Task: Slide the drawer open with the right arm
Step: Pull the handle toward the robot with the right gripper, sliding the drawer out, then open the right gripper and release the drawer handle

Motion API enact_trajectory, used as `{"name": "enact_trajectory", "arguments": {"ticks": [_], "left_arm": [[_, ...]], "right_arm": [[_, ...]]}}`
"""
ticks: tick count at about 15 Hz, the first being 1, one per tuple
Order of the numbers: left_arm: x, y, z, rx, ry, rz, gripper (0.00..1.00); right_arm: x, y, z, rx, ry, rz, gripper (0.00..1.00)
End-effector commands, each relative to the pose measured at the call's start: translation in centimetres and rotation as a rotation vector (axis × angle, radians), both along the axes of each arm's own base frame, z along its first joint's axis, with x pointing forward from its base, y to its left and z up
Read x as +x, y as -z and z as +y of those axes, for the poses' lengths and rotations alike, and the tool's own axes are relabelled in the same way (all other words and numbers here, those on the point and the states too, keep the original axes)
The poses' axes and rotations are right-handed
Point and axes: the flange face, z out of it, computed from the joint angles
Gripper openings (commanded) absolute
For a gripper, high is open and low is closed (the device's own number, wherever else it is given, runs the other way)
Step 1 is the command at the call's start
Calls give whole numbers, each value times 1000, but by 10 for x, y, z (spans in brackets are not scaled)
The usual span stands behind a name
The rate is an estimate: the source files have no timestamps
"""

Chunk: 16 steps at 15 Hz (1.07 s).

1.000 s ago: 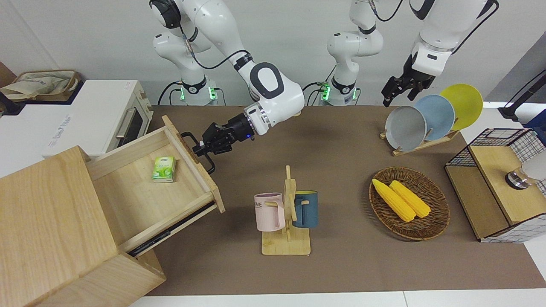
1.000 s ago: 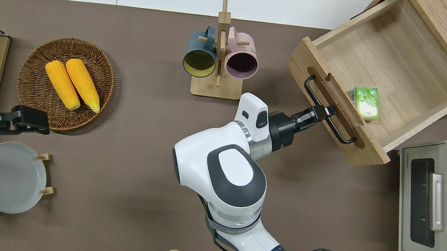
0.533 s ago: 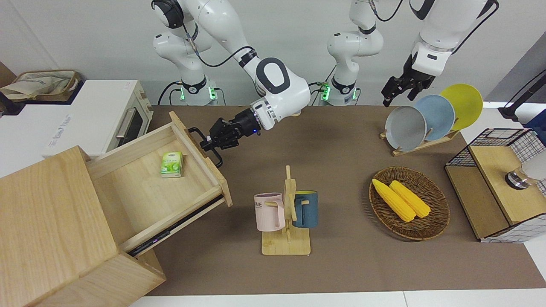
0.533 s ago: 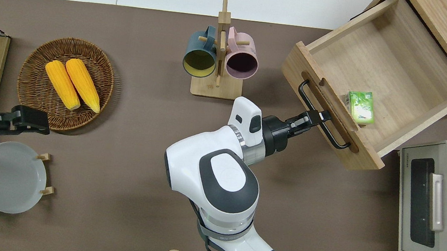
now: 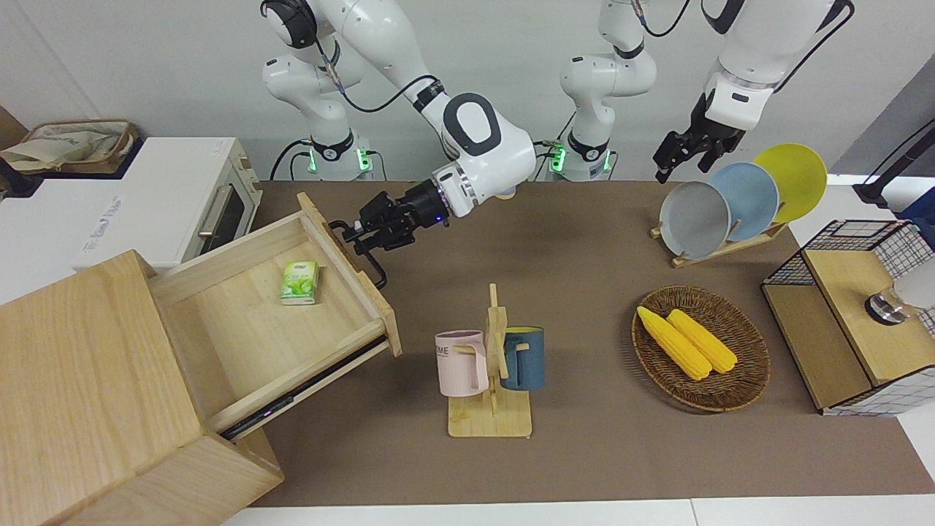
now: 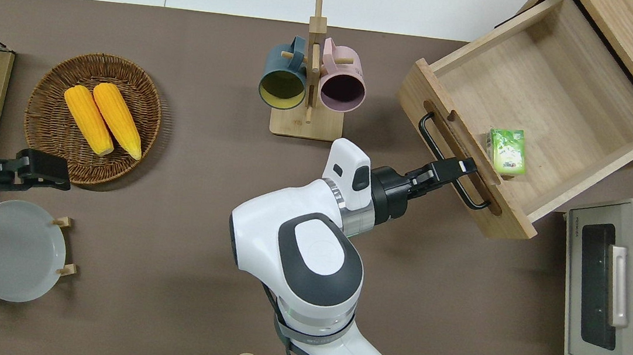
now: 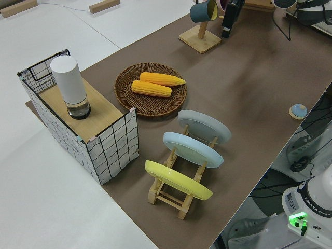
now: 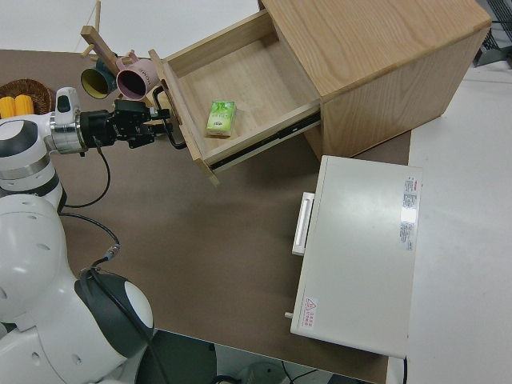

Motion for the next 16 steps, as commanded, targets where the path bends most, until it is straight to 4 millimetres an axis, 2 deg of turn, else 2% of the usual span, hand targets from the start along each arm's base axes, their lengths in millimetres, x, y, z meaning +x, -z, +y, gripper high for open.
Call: {"name": "enact_trajectory", "arguments": {"ticks": [1, 4, 11, 16], "left_arm": [[-4, -5, 2, -1, 6, 3, 993], [-4, -5, 2, -1, 6, 5, 993], [-4, -5, 2, -1, 6, 3, 993], [-4, -5, 2, -1, 6, 5, 993]], "right_arm": [[-1, -11, -3, 5, 20, -15, 987], [-4, -9, 0, 18, 24, -21, 990], [-33, -12, 33, 55, 6, -16, 992], [-43, -22, 33, 121, 27, 10, 992]]}}
